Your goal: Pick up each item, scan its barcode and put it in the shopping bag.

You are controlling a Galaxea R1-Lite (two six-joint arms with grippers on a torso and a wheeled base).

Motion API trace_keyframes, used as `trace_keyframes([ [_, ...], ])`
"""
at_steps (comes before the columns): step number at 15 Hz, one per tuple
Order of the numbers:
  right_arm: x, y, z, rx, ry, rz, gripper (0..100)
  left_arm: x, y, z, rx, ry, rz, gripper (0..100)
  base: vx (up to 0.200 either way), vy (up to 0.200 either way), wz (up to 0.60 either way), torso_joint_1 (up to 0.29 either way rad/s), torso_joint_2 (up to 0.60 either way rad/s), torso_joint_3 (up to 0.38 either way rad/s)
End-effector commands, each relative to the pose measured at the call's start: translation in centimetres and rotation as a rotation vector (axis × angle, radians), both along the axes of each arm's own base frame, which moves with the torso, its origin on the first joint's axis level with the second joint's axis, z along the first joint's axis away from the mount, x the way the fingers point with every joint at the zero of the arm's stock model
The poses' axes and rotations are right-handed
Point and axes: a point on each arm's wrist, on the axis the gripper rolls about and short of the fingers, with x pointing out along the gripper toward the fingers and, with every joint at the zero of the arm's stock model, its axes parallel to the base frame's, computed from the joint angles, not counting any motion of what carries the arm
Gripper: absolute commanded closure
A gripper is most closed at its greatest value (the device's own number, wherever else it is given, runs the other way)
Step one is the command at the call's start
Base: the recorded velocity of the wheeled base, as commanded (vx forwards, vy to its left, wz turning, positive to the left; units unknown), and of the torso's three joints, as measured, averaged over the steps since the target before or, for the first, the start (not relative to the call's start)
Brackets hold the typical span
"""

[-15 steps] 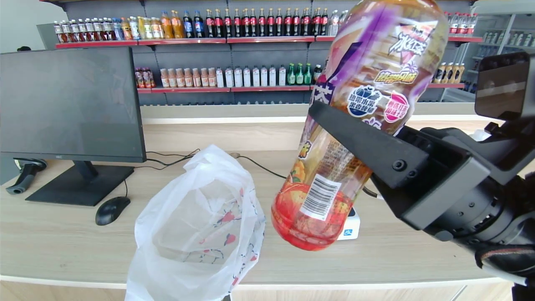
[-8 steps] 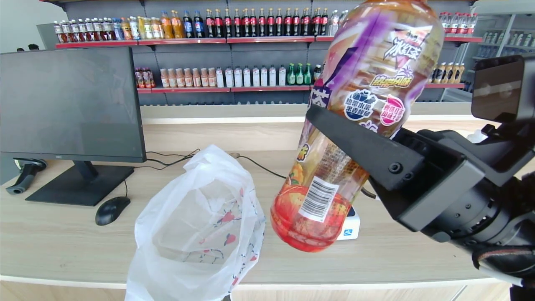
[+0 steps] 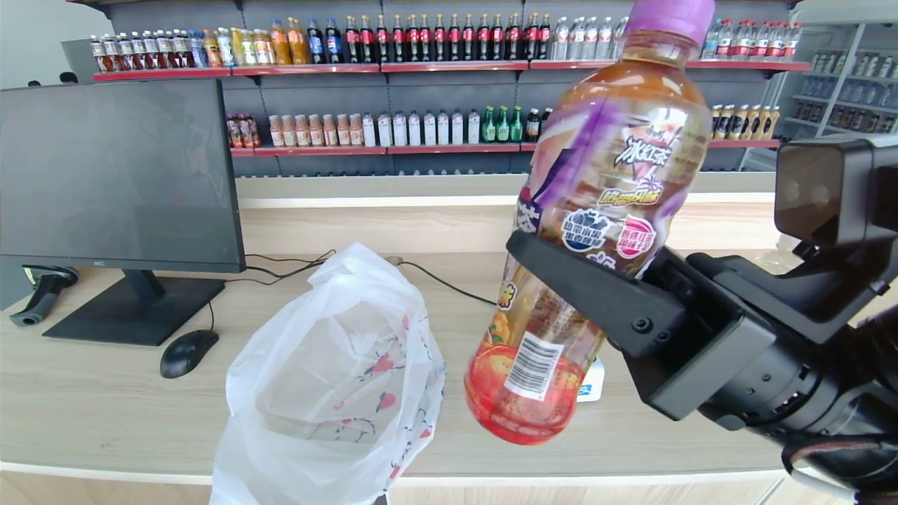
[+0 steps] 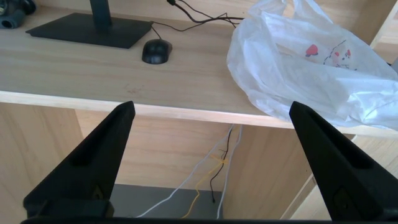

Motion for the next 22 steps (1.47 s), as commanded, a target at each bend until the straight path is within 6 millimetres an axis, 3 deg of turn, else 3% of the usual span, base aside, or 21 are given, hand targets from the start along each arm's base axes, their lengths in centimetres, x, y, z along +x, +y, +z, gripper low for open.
trace_keyframes([
  [1,1.1,-0.8,-1.2,-0.049,0.000,-0.072,100,0.0,0.0,0.0,0.000,-0.001,0.000,0,0.000,0.000,0.00,0.000,0.00,0.000],
  [4,3.2,-2.0,-1.6,-0.093,-0.057,-0.199,100,0.0,0.0,0.0,0.000,-0.001,0.000,0,0.000,0.000,0.00,0.000,0.00,0.000],
  [7,6.4,-4.5,-2.2,-0.155,-0.118,-0.472,100,0.0,0.0,0.0,0.000,-0.001,0.000,0,0.000,0.000,0.00,0.000,0.00,0.000],
  [11,7.1,-5.0,-2.1,-0.141,-0.090,-0.671,100,0.0,0.0,0.0,0.000,-0.001,0.000,0,0.000,0.000,0.00,0.000,0.00,0.000],
  [14,8.1,-6.5,-1.9,-0.130,-0.098,-0.801,100,0.0,0.0,0.0,0.001,-0.001,0.000,0,0.000,0.000,0.00,0.000,0.00,0.000],
  [22,8.8,-7.7,-2.9,-0.152,-0.055,-0.839,100,0.0,0.0,0.0,0.000,-0.001,0.002,0,-0.025,0.000,0.00,0.000,0.00,0.000],
])
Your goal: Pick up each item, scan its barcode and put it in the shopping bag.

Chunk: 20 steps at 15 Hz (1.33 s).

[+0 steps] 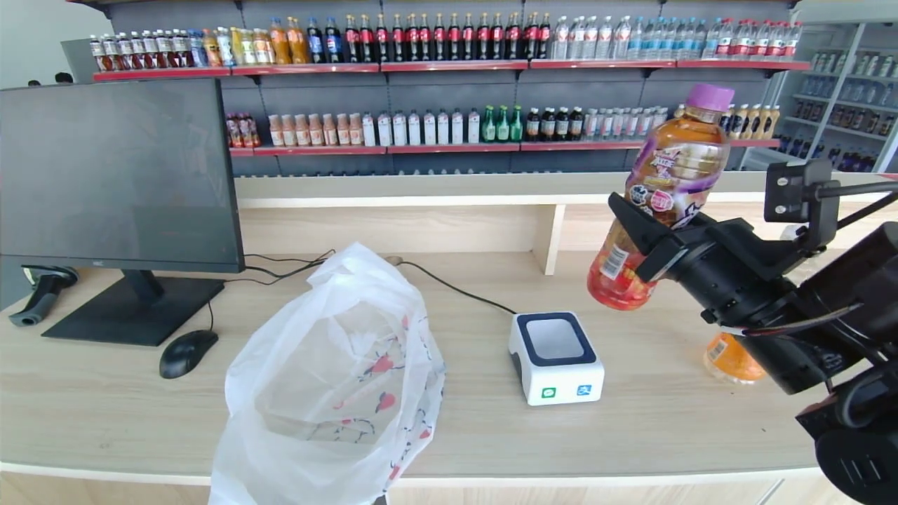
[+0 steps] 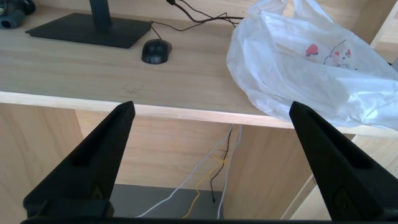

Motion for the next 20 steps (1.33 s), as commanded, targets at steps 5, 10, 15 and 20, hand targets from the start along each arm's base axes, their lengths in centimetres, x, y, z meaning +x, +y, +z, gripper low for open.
trace_keyframes([
  [5,0.12,-0.31,0.09,0.008,0.000,-0.021,100,0.00,0.00,0.00,0.003,-0.001,0.000,0,-0.080,0.000,0.00,0.004,0.00,0.000],
  [10,0.38,-0.80,-0.04,0.007,0.004,-0.039,100,0.00,0.00,0.00,0.002,-0.001,0.000,0,0.000,0.160,0.00,0.014,0.00,-0.002],
  [15,0.28,-0.84,0.06,0.010,0.002,-0.040,100,0.00,0.00,0.00,0.002,-0.001,0.000,0,0.000,0.200,0.00,0.005,0.00,0.002],
  [20,0.16,-0.94,-0.07,0.007,0.007,-0.040,100,0.00,0.00,0.00,0.003,-0.001,-0.002,0,0.000,0.120,0.00,0.002,0.00,0.001],
])
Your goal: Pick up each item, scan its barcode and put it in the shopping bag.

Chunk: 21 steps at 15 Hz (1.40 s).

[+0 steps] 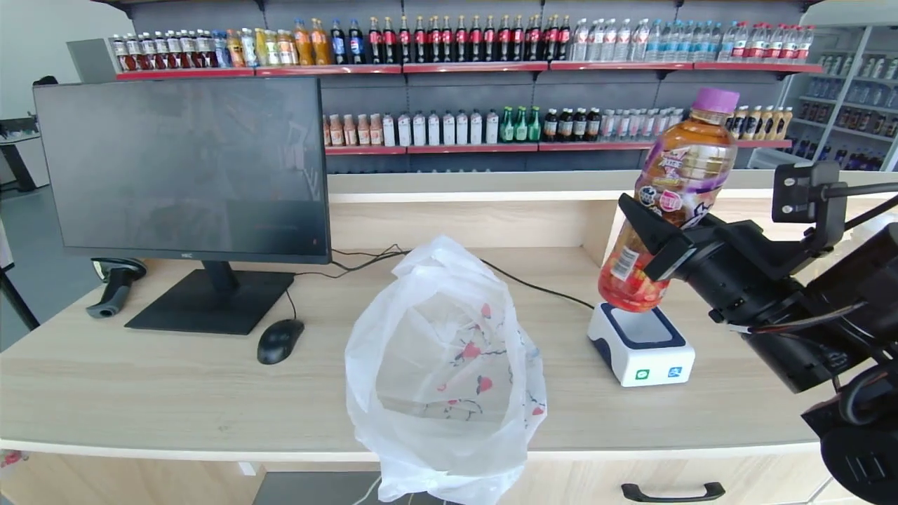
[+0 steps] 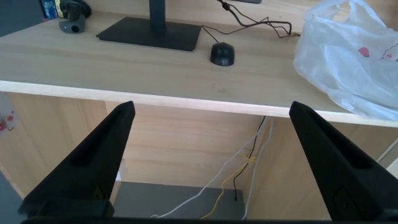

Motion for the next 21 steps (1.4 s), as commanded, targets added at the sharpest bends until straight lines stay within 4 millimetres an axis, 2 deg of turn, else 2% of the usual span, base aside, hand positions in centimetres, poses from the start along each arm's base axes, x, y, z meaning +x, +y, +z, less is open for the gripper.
trace_keyframes([
  [1,0.0,0.0,0.0,0.002,-0.002,0.001,100,0.0,0.0,0.0,0.000,0.000,0.000,0,0.000,0.000,0.00,0.000,0.00,0.000],
  [6,-0.3,-0.1,-0.3,-0.002,0.011,0.002,100,0.0,0.0,0.0,0.002,0.002,0.000,0,0.000,0.000,0.00,0.000,0.00,0.000],
  [9,-0.5,-0.2,-0.5,0.000,0.026,0.007,100,0.0,0.0,0.0,0.000,0.000,0.001,0,0.200,0.000,0.00,-0.010,0.00,0.007],
  [12,-0.8,0.0,-0.5,-0.001,0.025,0.020,100,0.0,0.0,0.0,0.000,0.000,0.001,0,0.000,0.000,0.00,0.000,0.00,0.000],
  [16,-1.1,-0.9,-0.2,-0.004,0.014,-0.009,100,0.0,0.0,0.0,0.002,0.002,0.001,0,0.000,0.000,0.00,0.000,0.00,0.000],
  [19,-1.8,-1.2,0.0,-0.055,-0.013,-0.010,100,0.0,0.0,0.0,0.000,0.002,0.001,0,0.000,0.000,0.00,0.000,0.00,0.000],
  [21,-1.8,-1.6,-0.3,-0.154,-0.041,0.015,100,0.0,0.0,0.0,0.000,0.002,0.001,0,0.000,0.000,0.00,0.000,0.00,0.000],
])
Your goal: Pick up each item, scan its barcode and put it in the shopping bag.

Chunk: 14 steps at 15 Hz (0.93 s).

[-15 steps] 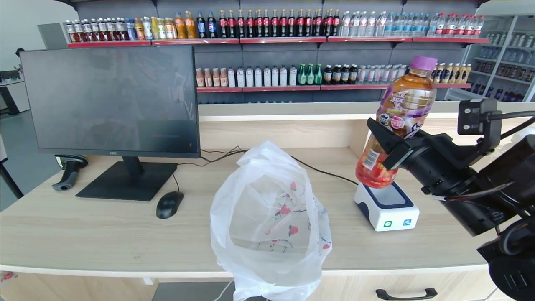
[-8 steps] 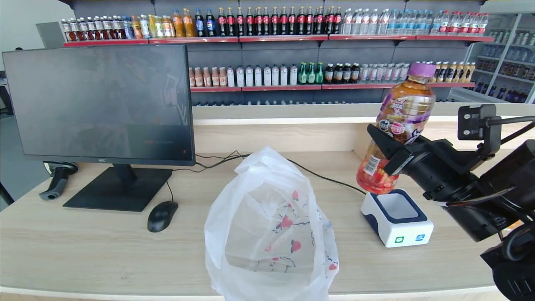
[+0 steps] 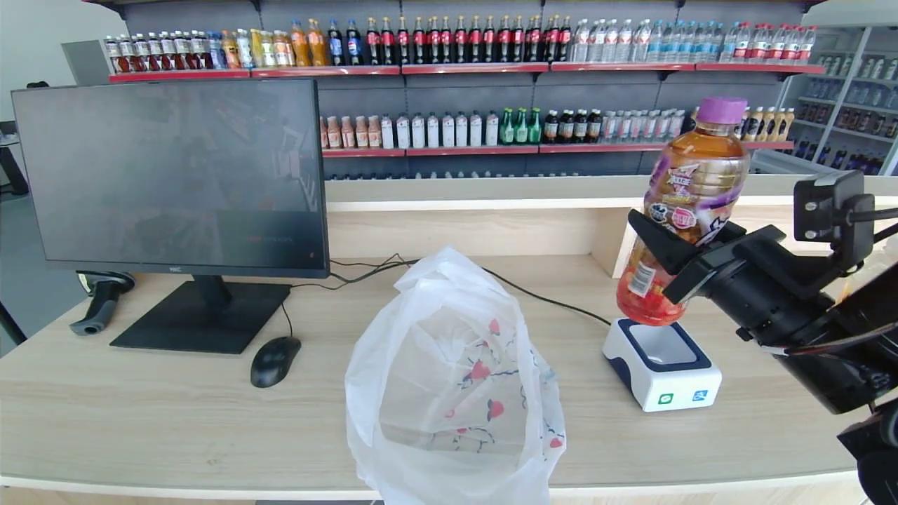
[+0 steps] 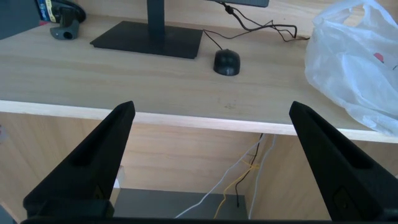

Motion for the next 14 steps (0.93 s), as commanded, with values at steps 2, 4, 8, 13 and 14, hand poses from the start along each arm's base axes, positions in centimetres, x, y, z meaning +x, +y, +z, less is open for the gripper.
trace_keyframes([
  [2,0.3,-0.8,-0.4,-0.087,-0.024,-0.024,100,0.0,0.0,0.0,0.001,0.000,0.000,0,0.000,0.000,0.00,0.000,0.00,0.000],
  [4,0.5,-1.2,-0.8,-0.192,-0.056,-0.018,100,0.0,0.0,0.0,0.001,0.000,0.000,0,0.000,0.000,0.00,0.000,0.00,0.000],
  [8,1.2,-1.9,0.0,-0.376,-0.204,0.008,100,0.0,0.0,0.0,-0.001,-0.002,0.000,0,0.000,0.000,0.00,0.000,0.00,0.000],
  [13,1.7,-1.5,-1.5,-0.532,-0.256,0.052,100,0.0,0.0,0.0,-0.001,0.000,0.000,0,0.000,0.000,0.00,0.000,0.00,0.000],
  [14,1.7,-1.6,-1.8,-0.563,-0.268,0.071,100,0.0,0.0,0.0,0.001,-0.002,0.000,0,0.000,0.000,0.00,0.000,0.00,0.000],
])
